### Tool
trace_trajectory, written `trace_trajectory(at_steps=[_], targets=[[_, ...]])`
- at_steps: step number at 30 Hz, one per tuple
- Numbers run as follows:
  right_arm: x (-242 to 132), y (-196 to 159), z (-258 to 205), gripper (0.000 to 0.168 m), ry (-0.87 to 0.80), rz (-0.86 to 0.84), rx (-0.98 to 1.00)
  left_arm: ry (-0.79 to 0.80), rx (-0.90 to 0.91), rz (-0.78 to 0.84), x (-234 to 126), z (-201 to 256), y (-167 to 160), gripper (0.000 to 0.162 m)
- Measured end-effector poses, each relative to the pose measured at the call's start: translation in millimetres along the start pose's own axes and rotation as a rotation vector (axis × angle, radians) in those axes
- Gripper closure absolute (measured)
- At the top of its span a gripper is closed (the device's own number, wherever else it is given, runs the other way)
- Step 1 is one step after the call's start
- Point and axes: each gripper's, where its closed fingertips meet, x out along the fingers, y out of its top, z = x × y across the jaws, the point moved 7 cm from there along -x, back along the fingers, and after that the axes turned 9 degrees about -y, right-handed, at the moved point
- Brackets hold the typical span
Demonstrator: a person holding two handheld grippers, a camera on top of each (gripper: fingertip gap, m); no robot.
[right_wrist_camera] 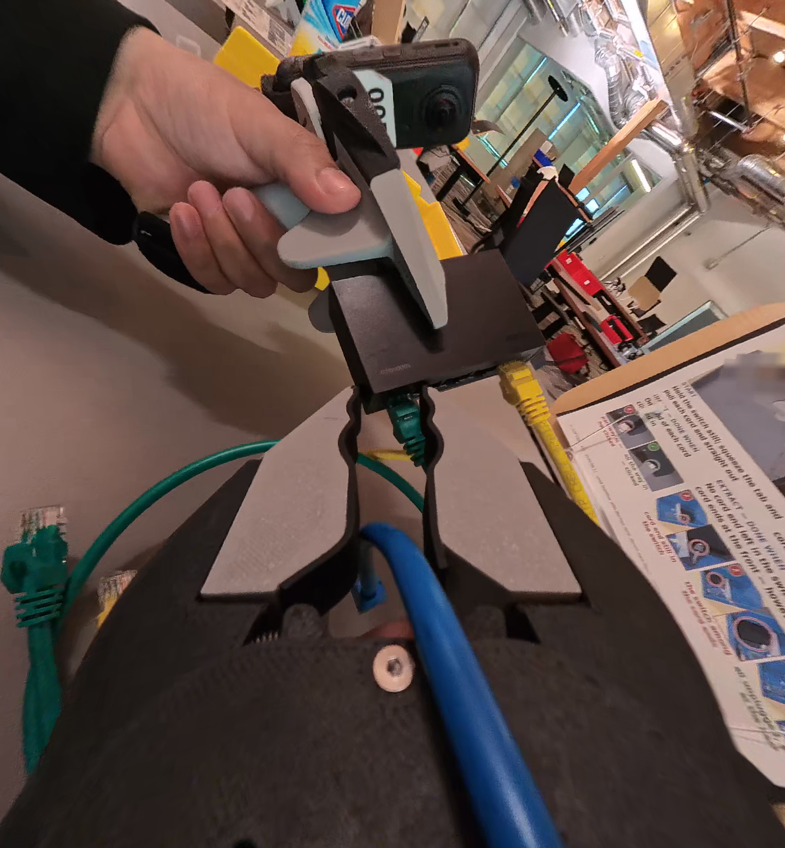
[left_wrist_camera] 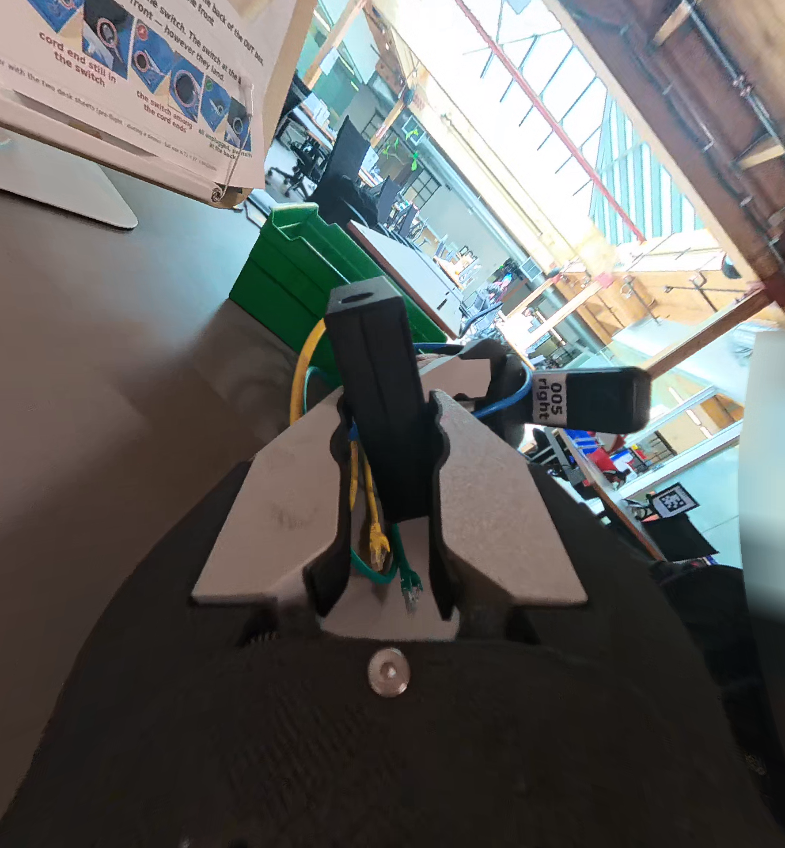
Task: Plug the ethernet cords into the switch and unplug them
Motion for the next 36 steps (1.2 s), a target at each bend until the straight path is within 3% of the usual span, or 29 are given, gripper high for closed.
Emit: trace_trajectory(at_steps=[3, 5, 9, 13, 15, 18, 20, 21, 23, 27, 36], targets=[[-2, 1, 4, 0.147, 0.019, 0.024, 0.071, 0.045, 0.051, -0.060, -8, 2, 1, 0.098], [-5, 0, 8, 0.147, 0.052, 0.035, 0.145, 0.112, 0.173, -0.132, -19, 10, 2, 0.087], [-6, -3, 12, 0.147, 0.127, 0.031, 0.260, 0.516, 0.786, -0.312, -39, 34, 6, 0.077], [-8, 0, 14, 0.147, 0.196, 0.066, 0.368, 0.744, 1.341, -0.606, -36, 36, -1, 0.083], [-9, 1, 13, 0.147, 0.235, 0.078, 0.410, 0.799, 1.628, -0.654, -24, 40, -8, 0.088], [-8, 1, 11, 0.147, 0.270, 0.073, 0.454, 0.778, 1.914, -0.704, 2, 42, -27, 0.100], [-5, 0, 9, 0.147, 0.290, 0.048, 0.476, 0.827, 2.051, -0.725, 14, 36, -32, 0.120], [-3, -4, 8, 0.147, 0.286, 0.022, 0.477, 0.863, 2.092, -0.750, 17, 31, -34, 0.128], [-2, -9, 10, 0.146, 0.271, -0.007, 0.480, 0.893, 2.039, -0.754, 19, 21, -35, 0.129], [-6, -5, 15, 0.146, 0.197, 0.025, 0.443, 0.879, 1.962, -0.578, 12, 16, -34, 0.131], [1, -4, -3, 0.149, -0.039, -0.057, -0.072, 0.851, 1.784, -0.598, 8, -2, -34, 0.131]])
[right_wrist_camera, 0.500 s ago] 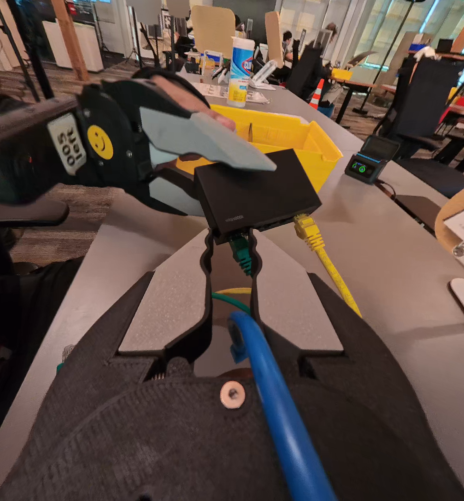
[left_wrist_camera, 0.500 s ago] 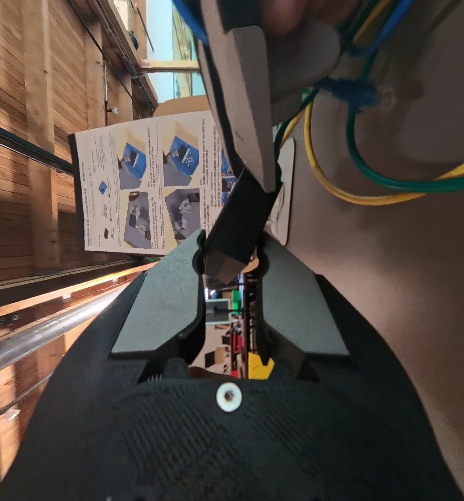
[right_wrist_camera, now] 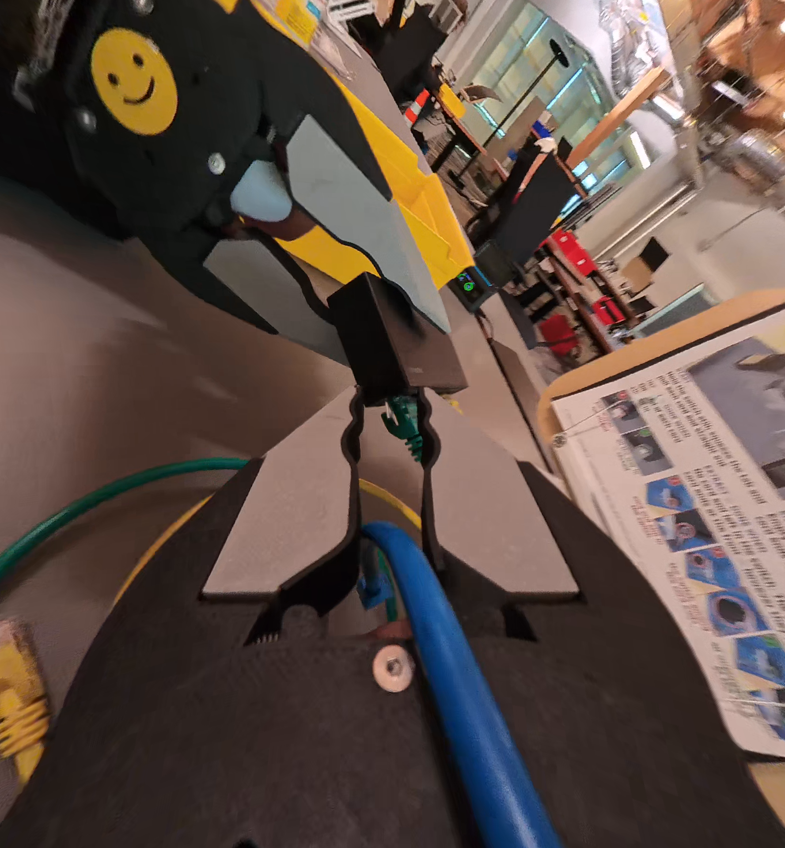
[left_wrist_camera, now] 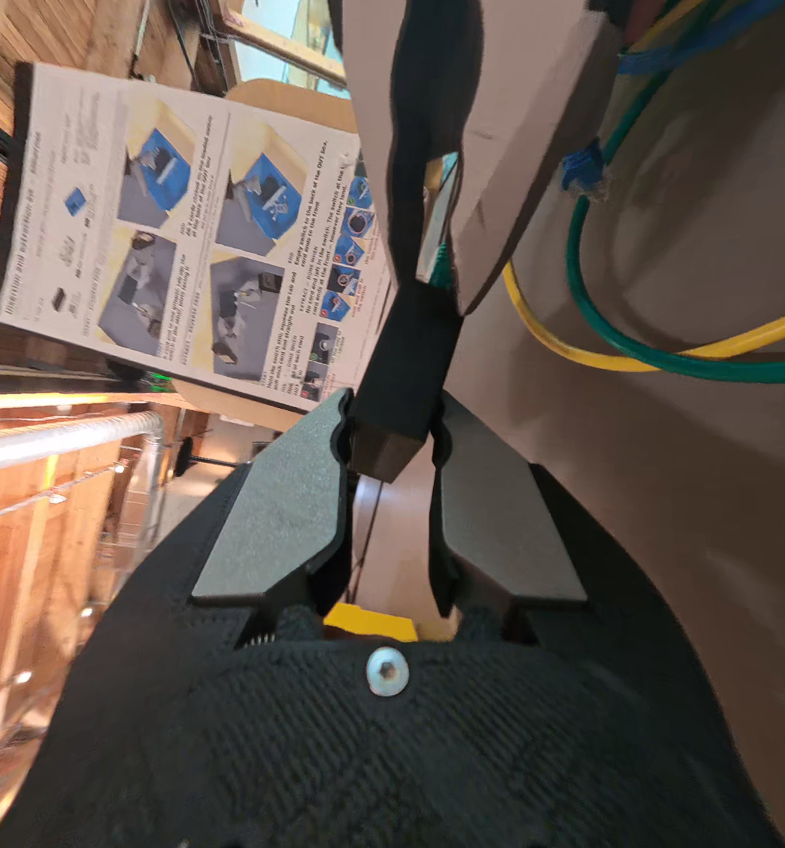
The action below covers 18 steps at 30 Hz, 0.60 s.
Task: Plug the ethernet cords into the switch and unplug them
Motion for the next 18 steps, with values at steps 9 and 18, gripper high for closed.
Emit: trace_trajectory(at_steps=[9, 18], targets=[[2, -2, -11, 0.161, -0.162, -0.017, -0.324, -0.129, -0.084, 0.036, -4, -1, -2, 0.132], [3, -6, -12, 0.157, -0.142, -0.046, -0.297, -0.164, -0.075, 0.014, -4, -2, -5, 0.133]])
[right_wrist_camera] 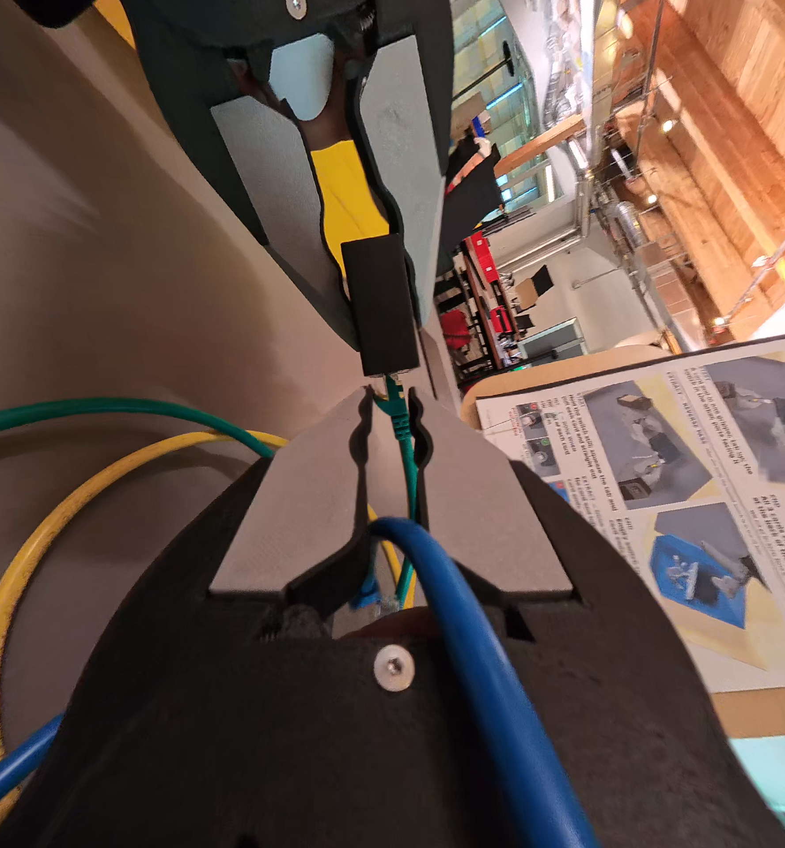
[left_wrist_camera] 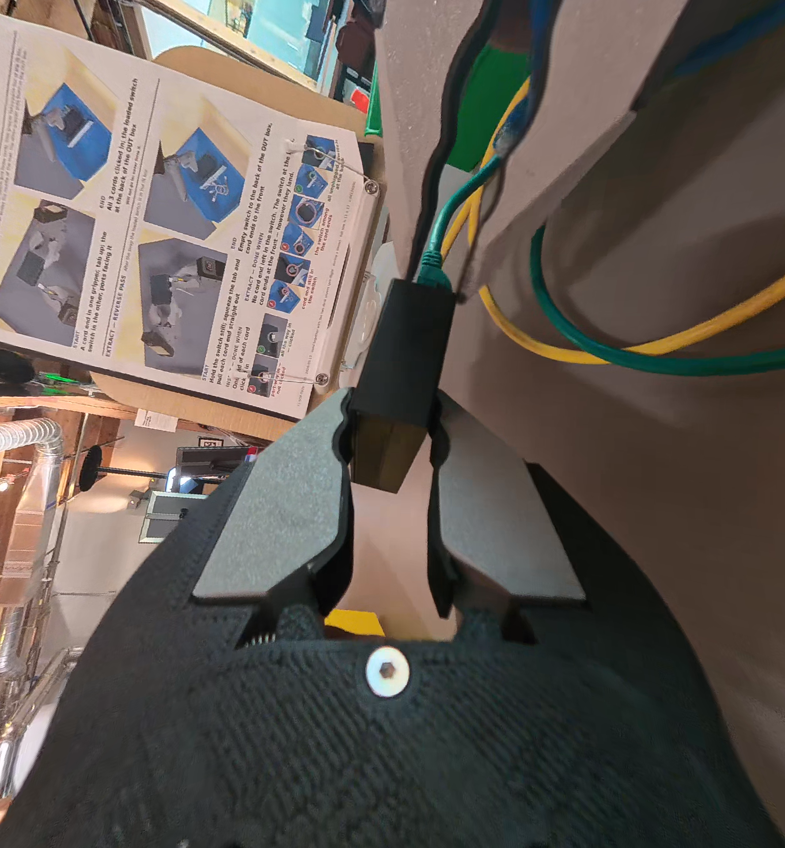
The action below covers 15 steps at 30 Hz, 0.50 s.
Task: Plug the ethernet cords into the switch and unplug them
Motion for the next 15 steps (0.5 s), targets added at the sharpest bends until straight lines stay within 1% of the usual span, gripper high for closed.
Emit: trace_trajectory(at_steps=[2, 4, 6, 7, 10, 12, 15], targets=[[3, -2, -3, 0.142, 0.007, -0.020, -0.004, -0.009, 0.009, 0.004, 0, 1, 4, 0.133], [5, 0, -5, 0.136, -0.014, -0.021, -0.021, -0.035, 0.028, 0.004, 2, 5, 9, 0.133], [5, 7, -8, 0.136, -0.022, 0.016, -0.036, -0.055, 0.053, 0.000, 4, 10, 14, 0.134], [5, 9, -11, 0.142, -0.015, 0.026, -0.051, -0.063, 0.056, -0.002, 6, 12, 16, 0.134], [8, 7, -13, 0.145, 0.015, -0.008, -0.065, -0.074, 0.050, -0.026, 10, 14, 14, 0.134], [10, 6, -14, 0.145, 0.025, -0.043, -0.073, -0.085, 0.030, -0.096, 12, 14, 14, 0.133], [11, 8, -16, 0.146, 0.015, -0.053, -0.102, -0.024, 0.152, -0.223, 11, 18, 25, 0.131]])
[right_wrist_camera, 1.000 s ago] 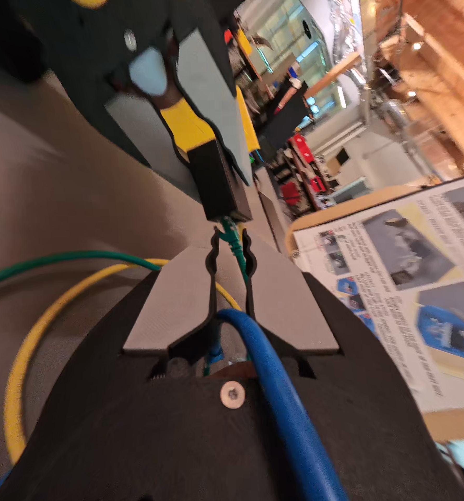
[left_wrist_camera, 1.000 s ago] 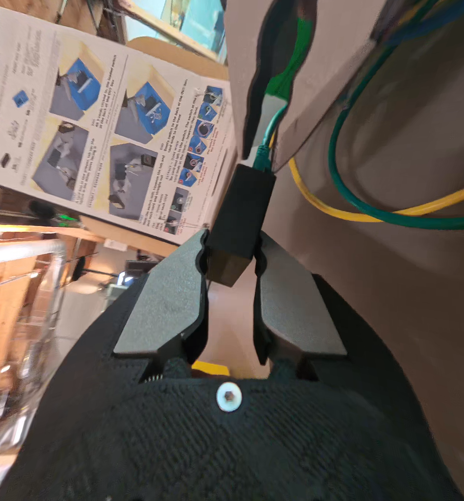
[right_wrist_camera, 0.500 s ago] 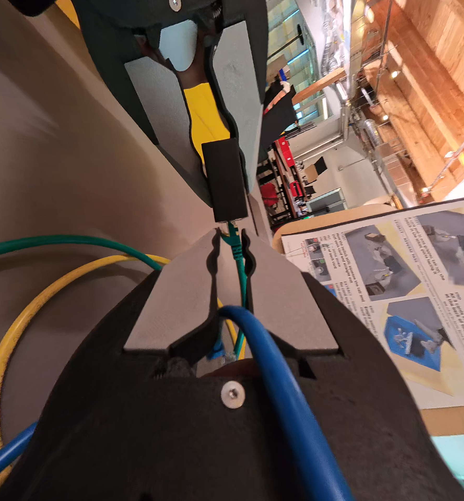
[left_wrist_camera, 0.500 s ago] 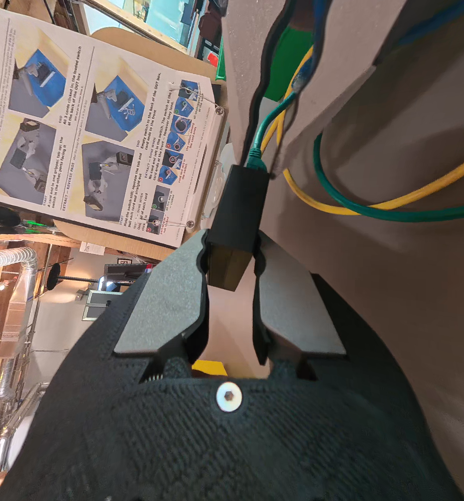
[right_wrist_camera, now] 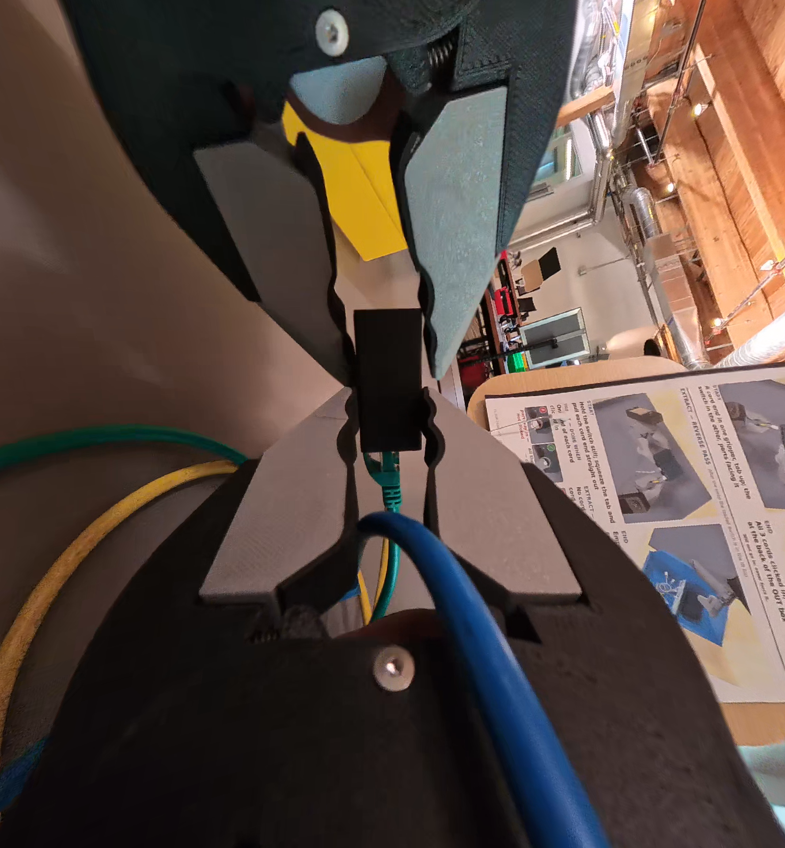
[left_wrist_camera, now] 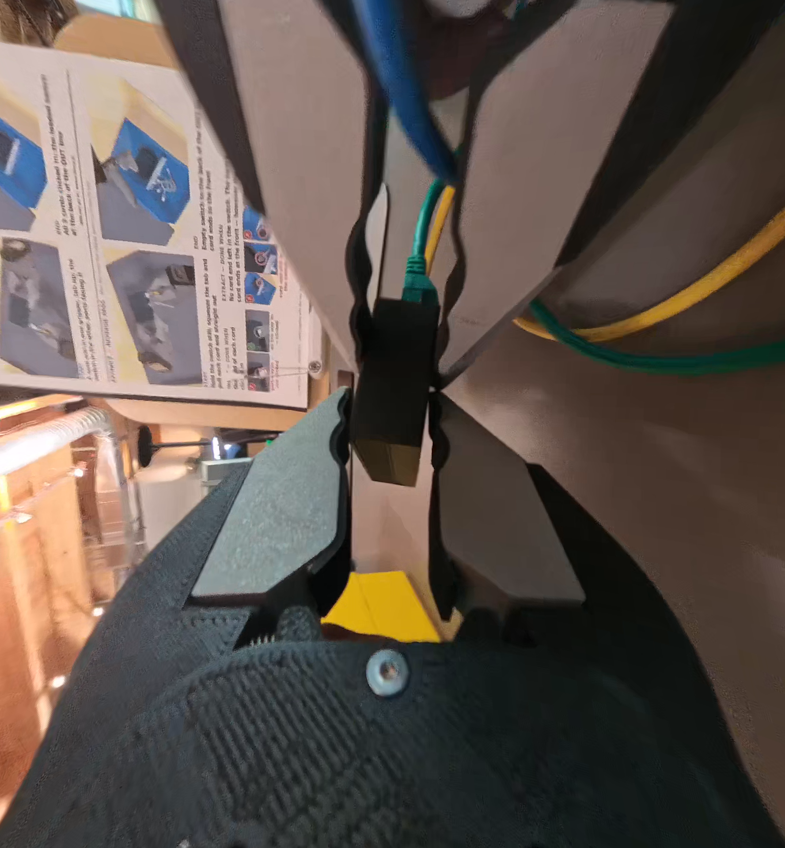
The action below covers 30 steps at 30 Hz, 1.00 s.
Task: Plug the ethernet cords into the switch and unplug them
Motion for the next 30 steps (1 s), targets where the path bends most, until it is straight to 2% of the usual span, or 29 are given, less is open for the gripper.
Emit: trace_trajectory(at_steps=[5, 7, 11, 16, 18, 19, 20, 22, 23, 26, 30], targets=[[-3, 4, 1, 0.146, -0.002, 0.025, -0.001, -0.001, 0.003, -0.036, -7, 0, 2, 0.133], [-7, 6, 2, 0.145, -0.035, 0.071, -0.026, -0.022, -0.031, 0.034, -11, -2, 1, 0.135], [-17, 8, 12, 0.143, -0.027, 0.166, 0.087, -0.034, -0.142, 0.237, -23, -5, -11, 0.136], [-16, 8, 9, 0.145, 0.025, 0.155, 0.069, -0.062, -0.115, 0.256, -23, -1, -13, 0.136], [-9, 4, 2, 0.145, 0.087, 0.072, 0.073, -0.175, -0.223, 0.155, -12, 3, -17, 0.136], [-6, 3, -3, 0.146, 0.108, 0.041, 0.053, -0.227, -0.251, 0.017, -5, 8, -18, 0.134], [-4, 5, -7, 0.146, 0.113, 0.042, 0.028, -0.231, -0.225, -0.099, -1, 11, -15, 0.133], [-6, 11, -9, 0.146, 0.126, 0.080, 0.028, -0.200, -0.117, -0.139, 3, 15, -3, 0.134], [-8, 10, -9, 0.146, 0.131, 0.079, 0.038, -0.200, -0.108, -0.130, 5, 14, -3, 0.134], [-13, 7, -2, 0.145, 0.108, 0.135, 0.084, -0.252, -0.258, 0.069, 3, 9, -6, 0.136], [-18, 10, -1, 0.152, 0.103, 0.187, 0.083, -0.174, -0.217, 0.162, -6, 8, -10, 0.136]])
